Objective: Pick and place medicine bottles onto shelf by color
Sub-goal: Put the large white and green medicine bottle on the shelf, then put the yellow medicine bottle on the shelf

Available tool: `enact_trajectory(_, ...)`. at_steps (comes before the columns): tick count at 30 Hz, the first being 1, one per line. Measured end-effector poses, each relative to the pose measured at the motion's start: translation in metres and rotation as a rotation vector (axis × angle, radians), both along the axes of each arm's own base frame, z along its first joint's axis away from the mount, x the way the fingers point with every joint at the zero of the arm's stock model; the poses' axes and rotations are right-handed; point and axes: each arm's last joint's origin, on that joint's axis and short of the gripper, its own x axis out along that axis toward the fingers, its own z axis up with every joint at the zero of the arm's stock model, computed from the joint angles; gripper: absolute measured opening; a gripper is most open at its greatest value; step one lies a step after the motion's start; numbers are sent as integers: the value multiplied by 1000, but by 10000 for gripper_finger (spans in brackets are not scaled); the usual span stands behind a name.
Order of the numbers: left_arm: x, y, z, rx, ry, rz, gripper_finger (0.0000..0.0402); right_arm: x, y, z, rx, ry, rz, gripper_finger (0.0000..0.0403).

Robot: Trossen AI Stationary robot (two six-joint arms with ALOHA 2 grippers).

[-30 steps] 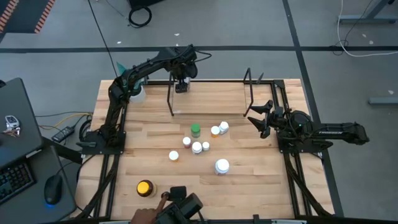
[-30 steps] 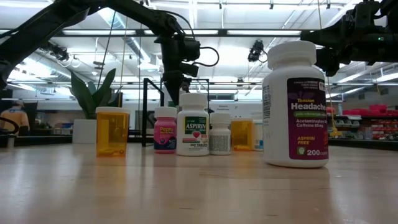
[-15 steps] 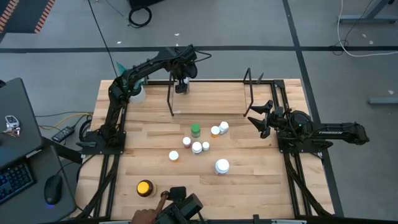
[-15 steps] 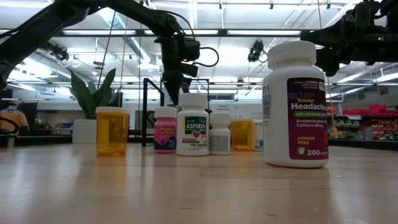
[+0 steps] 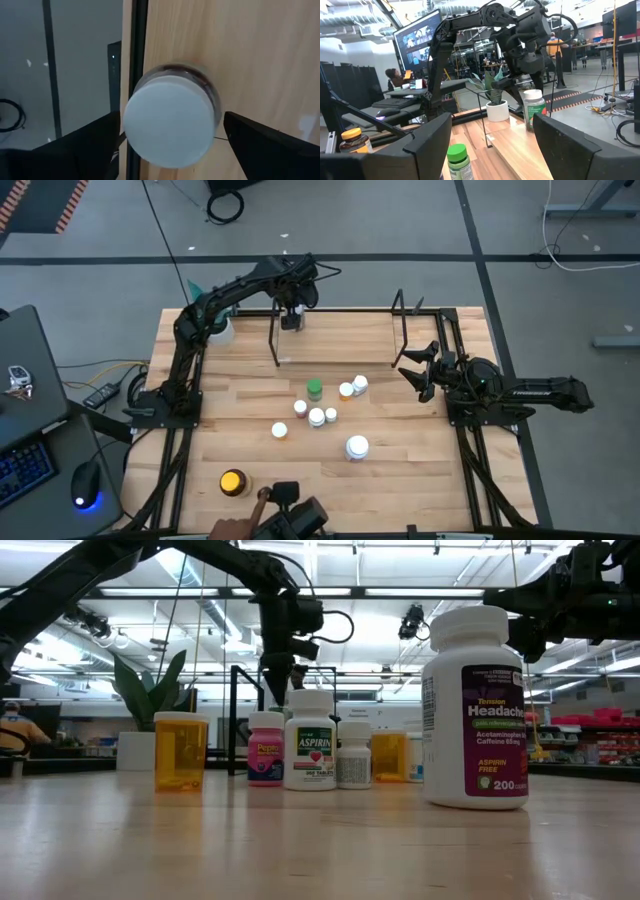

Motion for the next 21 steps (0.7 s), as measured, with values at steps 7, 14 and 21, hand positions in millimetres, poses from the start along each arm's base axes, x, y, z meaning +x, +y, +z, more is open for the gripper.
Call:
enact_trajectory(7,-2,-12,20,32,-32,-13,362,0,0,0,0,0,0,288)
enact_trajectory(14,10,-30,55,94,-130,-30,360,0,0,0,0,0,0,288)
enact_trajectory(21,31,-70,75,83,-222,-71,343,0,0,0,0,0,0,288)
